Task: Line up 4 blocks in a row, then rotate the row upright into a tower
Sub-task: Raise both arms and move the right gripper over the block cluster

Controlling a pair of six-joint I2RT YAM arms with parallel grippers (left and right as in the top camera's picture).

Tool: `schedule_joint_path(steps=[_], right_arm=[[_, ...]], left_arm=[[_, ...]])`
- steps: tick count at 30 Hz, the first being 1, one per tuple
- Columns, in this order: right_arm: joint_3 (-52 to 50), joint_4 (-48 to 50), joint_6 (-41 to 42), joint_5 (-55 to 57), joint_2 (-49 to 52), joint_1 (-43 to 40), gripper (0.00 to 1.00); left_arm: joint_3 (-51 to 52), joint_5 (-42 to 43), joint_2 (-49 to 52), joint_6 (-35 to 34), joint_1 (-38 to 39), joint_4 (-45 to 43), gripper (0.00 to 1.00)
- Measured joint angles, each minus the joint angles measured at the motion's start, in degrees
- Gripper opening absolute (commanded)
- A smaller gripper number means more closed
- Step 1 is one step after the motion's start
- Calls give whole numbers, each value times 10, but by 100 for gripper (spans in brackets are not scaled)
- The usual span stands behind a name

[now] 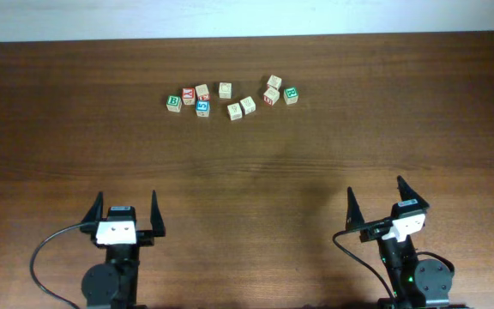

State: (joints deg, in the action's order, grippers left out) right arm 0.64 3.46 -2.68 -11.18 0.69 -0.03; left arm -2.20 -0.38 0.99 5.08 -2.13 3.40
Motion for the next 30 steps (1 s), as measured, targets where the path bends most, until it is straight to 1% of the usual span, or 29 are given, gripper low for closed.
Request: schedule_joint_path(steps=[2, 5, 9, 12, 14, 16, 18, 19, 22, 24, 26, 30], right_arm=[[12, -3, 6, -7, 2, 0, 98], [46, -2, 10, -10, 15, 0, 98], [92, -2, 10, -12, 78, 0, 98], [152, -9, 10, -26, 164, 0, 98], [198, -35, 10, -36, 219, 0, 98], [270, -82, 10, -48, 301, 0, 98], [317, -118, 11, -58, 355, 0, 98], [358, -152, 11, -67, 397, 0, 98], [437, -205, 11, -85, 487, 0, 98], [490, -242, 12, -92, 553, 0, 98], [519, -259, 11, -96, 594, 0, 98], [525, -260, -5, -102, 616, 0, 98]], left_arm=[[-21, 0, 14, -13, 0, 3, 99], [-66, 2, 67, -20, 0, 8, 99], [-170, 7, 160, -23, 0, 30, 99], [-274, 13, 276, -24, 0, 69, 99], [-321, 19, 328, -25, 0, 89, 99], [-400, 32, 409, -26, 0, 125, 99], [-444, 37, 448, -26, 0, 175, 99], [-476, 41, 474, -26, 0, 197, 99], [-565, 47, 542, -26, 0, 259, 99], [-611, 47, 578, -26, 0, 285, 99], [-626, 47, 595, -26, 0, 291, 99], [-626, 47, 599, -26, 0, 294, 99]])
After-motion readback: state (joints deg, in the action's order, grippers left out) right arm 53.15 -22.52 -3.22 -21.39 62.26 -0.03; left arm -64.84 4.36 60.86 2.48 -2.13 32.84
